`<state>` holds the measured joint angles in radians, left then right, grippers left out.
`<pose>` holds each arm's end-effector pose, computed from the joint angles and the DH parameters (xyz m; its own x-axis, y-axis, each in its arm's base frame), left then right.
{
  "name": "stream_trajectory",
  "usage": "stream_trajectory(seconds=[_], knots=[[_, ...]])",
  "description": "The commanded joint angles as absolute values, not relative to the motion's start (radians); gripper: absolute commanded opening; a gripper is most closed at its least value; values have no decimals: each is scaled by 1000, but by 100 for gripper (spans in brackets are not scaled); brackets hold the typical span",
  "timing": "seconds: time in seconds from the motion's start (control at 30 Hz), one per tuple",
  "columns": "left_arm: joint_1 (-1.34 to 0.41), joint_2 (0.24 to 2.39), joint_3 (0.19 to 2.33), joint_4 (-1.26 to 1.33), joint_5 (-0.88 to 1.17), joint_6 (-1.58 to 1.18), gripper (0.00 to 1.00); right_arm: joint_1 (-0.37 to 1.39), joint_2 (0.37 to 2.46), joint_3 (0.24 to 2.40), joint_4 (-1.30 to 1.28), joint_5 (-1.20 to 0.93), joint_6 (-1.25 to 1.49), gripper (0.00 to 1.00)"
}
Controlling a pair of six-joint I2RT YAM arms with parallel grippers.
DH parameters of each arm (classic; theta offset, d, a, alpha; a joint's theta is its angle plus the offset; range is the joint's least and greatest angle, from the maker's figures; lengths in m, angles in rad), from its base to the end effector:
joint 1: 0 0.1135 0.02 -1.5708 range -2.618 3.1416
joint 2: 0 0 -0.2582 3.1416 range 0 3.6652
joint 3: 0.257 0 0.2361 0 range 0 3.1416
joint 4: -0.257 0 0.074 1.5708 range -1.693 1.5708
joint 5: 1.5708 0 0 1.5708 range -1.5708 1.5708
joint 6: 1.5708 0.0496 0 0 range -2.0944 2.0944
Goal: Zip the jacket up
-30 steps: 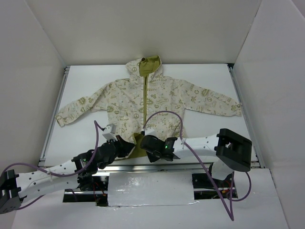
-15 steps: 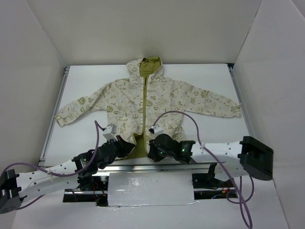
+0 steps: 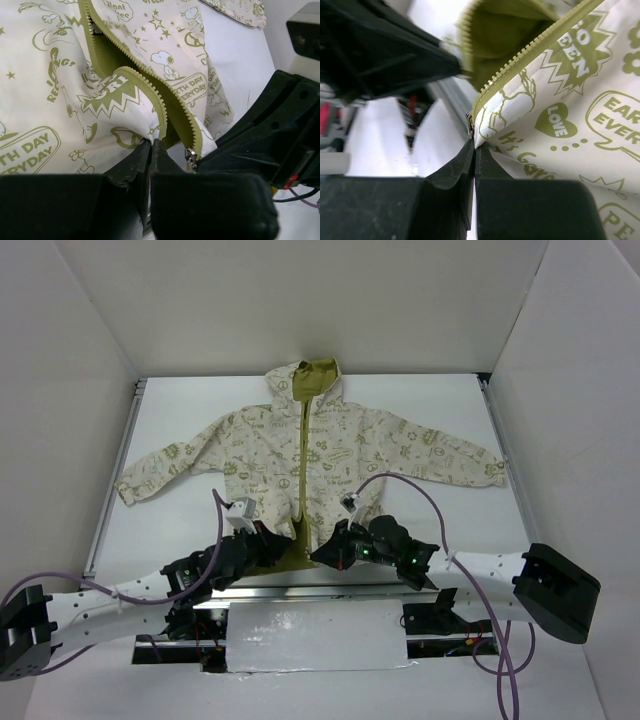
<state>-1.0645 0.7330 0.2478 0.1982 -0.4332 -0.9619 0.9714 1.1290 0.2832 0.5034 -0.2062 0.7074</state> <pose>0.1017 -0.1405 0.1992 -0.5695 -0.5083 -0.6460 0.2297 0.6562 -0.7188 0.1165 0.1885 0.1746 -0.7399 0.0447 -0.6713 -0.5739 0.4788 0.6644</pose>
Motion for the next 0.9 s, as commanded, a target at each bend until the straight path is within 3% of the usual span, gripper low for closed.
stream_trajectory(seconds=[0.0,0.87], knots=[[-1060,767,261,337,-417,-902,0,965,1098,259,727,-271,748,0],[-1061,746,187,469,-403,-917,0,904,1255,216,965,-298,888,0]])
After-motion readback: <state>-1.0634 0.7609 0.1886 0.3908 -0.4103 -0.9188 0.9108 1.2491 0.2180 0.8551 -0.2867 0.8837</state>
